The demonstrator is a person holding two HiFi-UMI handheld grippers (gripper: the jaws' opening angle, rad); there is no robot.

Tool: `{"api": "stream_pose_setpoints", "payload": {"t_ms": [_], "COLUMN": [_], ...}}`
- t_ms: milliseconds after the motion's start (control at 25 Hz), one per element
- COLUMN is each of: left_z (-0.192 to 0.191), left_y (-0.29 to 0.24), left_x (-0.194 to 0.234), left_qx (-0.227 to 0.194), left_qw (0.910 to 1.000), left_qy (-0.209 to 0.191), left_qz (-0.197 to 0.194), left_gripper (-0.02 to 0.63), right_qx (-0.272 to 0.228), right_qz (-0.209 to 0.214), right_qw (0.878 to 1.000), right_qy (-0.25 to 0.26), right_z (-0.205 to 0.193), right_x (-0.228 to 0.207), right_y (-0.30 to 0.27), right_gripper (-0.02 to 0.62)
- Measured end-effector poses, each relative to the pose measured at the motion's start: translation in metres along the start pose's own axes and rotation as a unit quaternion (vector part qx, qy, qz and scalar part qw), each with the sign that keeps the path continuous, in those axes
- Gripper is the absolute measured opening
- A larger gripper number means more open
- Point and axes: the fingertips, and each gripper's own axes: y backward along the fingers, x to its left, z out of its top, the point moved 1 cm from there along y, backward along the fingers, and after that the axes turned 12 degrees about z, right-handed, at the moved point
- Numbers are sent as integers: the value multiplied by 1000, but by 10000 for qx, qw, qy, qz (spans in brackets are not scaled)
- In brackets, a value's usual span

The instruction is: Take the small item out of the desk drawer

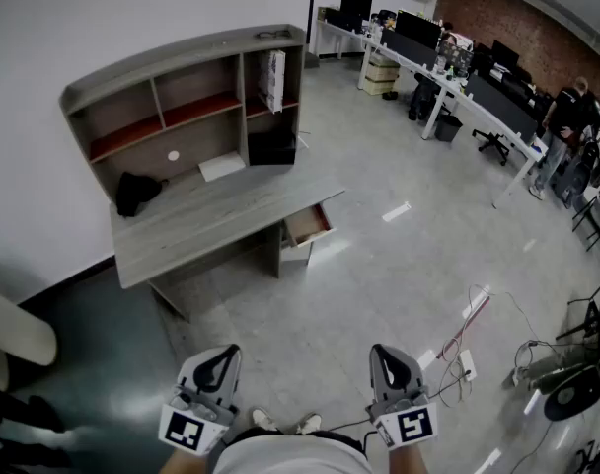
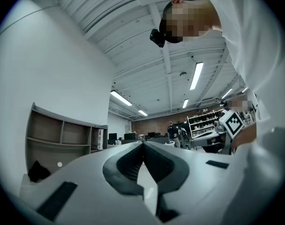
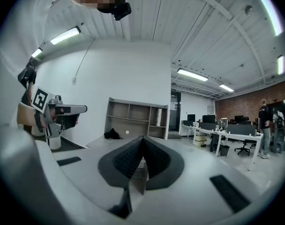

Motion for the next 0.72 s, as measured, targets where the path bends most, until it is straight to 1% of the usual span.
{"api": "stream_pose_setpoints", "payload": {"t_ms": [320, 440, 520, 720], "left_z": [1, 3, 2, -4], "left_y": [-1, -3, -4, -6], "left_x": [-15, -24, -32, -58], "left_qx": [30, 11, 16, 56], "left_qw": [10000, 9999, 9999, 9998], "left_qy": [-61, -62, -78, -126], "left_qz": [54, 83, 100, 142], "left_gripper": [15, 15, 15, 15], "right_qx": [-49, -179, -247, -143], "right_qz": [66, 213, 204, 325], "right_qw": [10000, 9995, 9993, 9992], "right_qy": [-17, -148, -179, -199], "right_z": [-2, 0, 0, -19], "right_x": [-8, -12, -18, -32], "right_y": [14, 20, 27, 44], "right_gripper": [21, 21, 21, 23]}}
